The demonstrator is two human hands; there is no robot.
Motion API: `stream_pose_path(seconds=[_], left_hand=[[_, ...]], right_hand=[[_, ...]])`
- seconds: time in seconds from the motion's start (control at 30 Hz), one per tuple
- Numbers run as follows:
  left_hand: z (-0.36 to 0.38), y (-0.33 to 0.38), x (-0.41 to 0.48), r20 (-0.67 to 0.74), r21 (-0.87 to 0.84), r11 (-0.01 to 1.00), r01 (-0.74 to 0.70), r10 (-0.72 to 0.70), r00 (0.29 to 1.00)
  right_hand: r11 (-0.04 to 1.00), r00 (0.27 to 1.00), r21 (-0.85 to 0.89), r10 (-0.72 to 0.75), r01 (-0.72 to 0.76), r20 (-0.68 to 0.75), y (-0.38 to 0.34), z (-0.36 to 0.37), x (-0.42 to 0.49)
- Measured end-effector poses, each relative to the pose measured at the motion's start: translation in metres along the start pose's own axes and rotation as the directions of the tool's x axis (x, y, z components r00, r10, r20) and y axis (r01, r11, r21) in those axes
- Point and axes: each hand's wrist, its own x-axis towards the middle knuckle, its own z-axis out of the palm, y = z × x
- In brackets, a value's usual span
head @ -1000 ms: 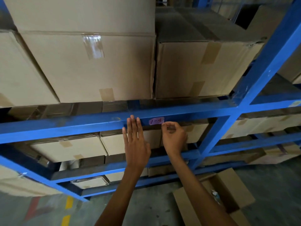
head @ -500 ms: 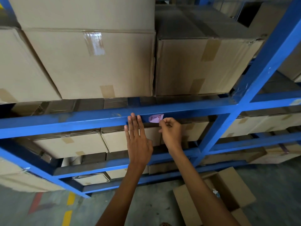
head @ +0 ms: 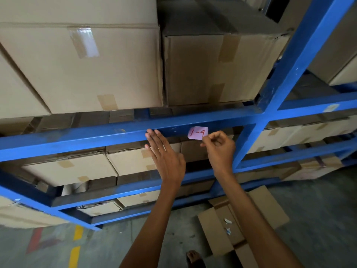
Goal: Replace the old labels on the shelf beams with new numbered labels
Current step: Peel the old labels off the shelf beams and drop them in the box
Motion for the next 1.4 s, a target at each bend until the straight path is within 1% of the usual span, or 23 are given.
stream_pose_path(seconds=[0.17,0.33,0.47,0.53,0.6,0.67,0.73,0.77,0.9,1.0,1.03,1.13,1.2,1.3,1.4], left_hand=[[0.031,0.056,-0.007,0.015,-0.127,0.991,0.045,-0.044,0.999],[0.062,0.117,-0.016,-0.035,-0.334,0.940,0.067,-0.083,0.996],[0.086,0.172,-0.022,-0.036,-0.405,0.911,0.083,-0.107,0.994],[0.102,0.194,-0.026,-0.045,-0.381,0.923,0.055,-0.078,0.996],[0.117,0.208,-0.031,-0.040,-0.325,0.946,-0.001,-0.013,0.999],[0.131,0.218,-0.038,-0.011,-0.244,0.965,-0.099,0.099,0.995],[0.145,0.230,-0.046,0.029,-0.153,0.962,-0.225,0.233,0.972],[0.150,0.237,-0.048,0.049,-0.121,0.957,-0.262,0.270,0.962],[0.161,0.251,-0.047,0.053,-0.053,0.962,-0.267,0.269,0.962],[0.170,0.254,-0.047,0.090,0.044,0.908,-0.416,0.411,0.907],[0.171,0.255,-0.048,0.109,0.062,0.893,-0.446,0.438,0.892],[0.174,0.256,-0.043,0.124,0.114,0.885,-0.451,0.438,0.891],[0.174,0.250,-0.041,0.123,0.180,0.863,-0.472,0.457,0.881],[0.187,0.233,-0.051,0.190,0.210,0.814,-0.541,0.509,0.839],[0.218,0.212,-0.059,0.276,0.217,0.765,-0.607,0.548,0.790]], right_hand=[[1.000,0.992,-0.025,0.001,-0.004,-0.128,0.010,-0.060,0.029],[0.996,0.976,0.023,0.094,-0.091,-0.195,0.027,-0.117,0.065],[0.993,0.964,0.003,0.111,-0.114,-0.243,0.049,-0.160,0.091],[0.989,0.953,-0.014,0.138,-0.148,-0.268,0.062,-0.181,0.105],[0.984,0.947,-0.039,0.158,-0.176,-0.280,0.075,-0.199,0.116],[0.979,0.942,-0.066,0.168,-0.195,-0.291,0.085,-0.214,0.124],[0.971,0.935,-0.096,0.181,-0.219,-0.305,0.095,-0.229,0.129],[0.967,0.931,-0.100,0.193,-0.233,-0.309,0.100,-0.236,0.131],[0.952,0.928,-0.153,0.208,-0.264,-0.308,0.119,-0.257,0.132],[0.938,0.921,-0.168,0.245,-0.305,-0.302,0.132,-0.264,0.126],[0.930,0.919,-0.184,0.254,-0.317,-0.301,0.137,-0.266,0.123],[0.917,0.910,-0.182,0.292,-0.354,-0.295,0.151,-0.266,0.115],[0.911,0.903,-0.174,0.316,-0.375,-0.289,0.158,-0.263,0.109],[0.869,0.864,-0.202,0.370,-0.452,-0.341,0.185,-0.260,0.095],[0.770,0.789,-0.250,0.475,-0.587,-0.390,0.233,-0.255,0.082]])
